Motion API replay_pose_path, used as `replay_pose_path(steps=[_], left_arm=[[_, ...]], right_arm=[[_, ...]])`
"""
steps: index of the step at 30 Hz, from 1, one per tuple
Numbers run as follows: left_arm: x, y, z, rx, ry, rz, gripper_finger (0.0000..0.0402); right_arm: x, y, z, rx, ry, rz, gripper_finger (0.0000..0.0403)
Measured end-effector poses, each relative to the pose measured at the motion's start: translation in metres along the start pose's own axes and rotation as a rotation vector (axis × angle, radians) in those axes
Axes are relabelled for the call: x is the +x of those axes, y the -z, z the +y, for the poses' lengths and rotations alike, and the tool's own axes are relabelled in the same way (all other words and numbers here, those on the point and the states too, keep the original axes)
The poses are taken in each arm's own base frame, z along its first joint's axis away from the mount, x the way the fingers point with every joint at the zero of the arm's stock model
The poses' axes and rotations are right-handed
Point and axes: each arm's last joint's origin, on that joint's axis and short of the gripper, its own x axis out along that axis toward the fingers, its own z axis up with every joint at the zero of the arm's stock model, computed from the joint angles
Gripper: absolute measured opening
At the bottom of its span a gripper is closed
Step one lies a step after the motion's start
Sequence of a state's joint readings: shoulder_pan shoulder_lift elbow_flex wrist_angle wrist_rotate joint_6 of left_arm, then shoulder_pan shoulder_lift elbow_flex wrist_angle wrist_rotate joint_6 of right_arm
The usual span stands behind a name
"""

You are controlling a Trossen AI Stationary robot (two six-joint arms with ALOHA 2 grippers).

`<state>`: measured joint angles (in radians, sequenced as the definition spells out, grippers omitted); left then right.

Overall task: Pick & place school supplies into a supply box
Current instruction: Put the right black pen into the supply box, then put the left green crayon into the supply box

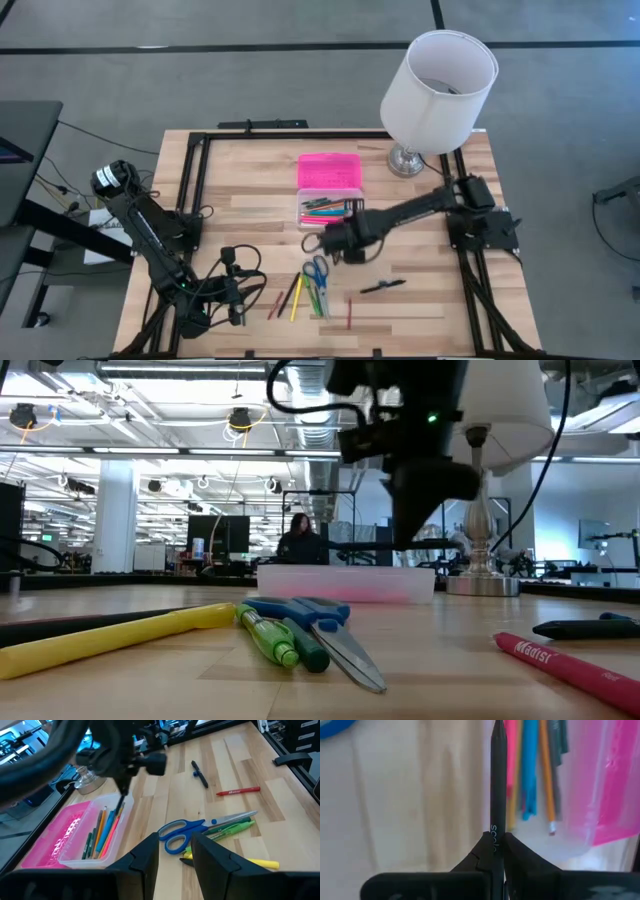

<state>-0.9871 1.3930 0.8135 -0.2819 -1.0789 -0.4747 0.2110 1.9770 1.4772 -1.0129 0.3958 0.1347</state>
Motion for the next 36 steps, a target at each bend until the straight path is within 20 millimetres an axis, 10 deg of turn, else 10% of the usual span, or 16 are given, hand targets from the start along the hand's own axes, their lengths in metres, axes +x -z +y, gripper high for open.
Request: replay_pose_path(steps=[13, 36], left_arm=[[0.000, 0.002, 0.000, -0.003, 0.009, 0.020, 0.0109], [0.000, 0.004, 0.001, 0.004, 0.004, 0.031, 0.0109]], right_arm=[[0.025, -0.030, -0.060, 0.035, -0.065, -0.216, 0.0008], [0.056, -0.030, -0.069, 0.111, -0.101, -0.143, 0.0095]])
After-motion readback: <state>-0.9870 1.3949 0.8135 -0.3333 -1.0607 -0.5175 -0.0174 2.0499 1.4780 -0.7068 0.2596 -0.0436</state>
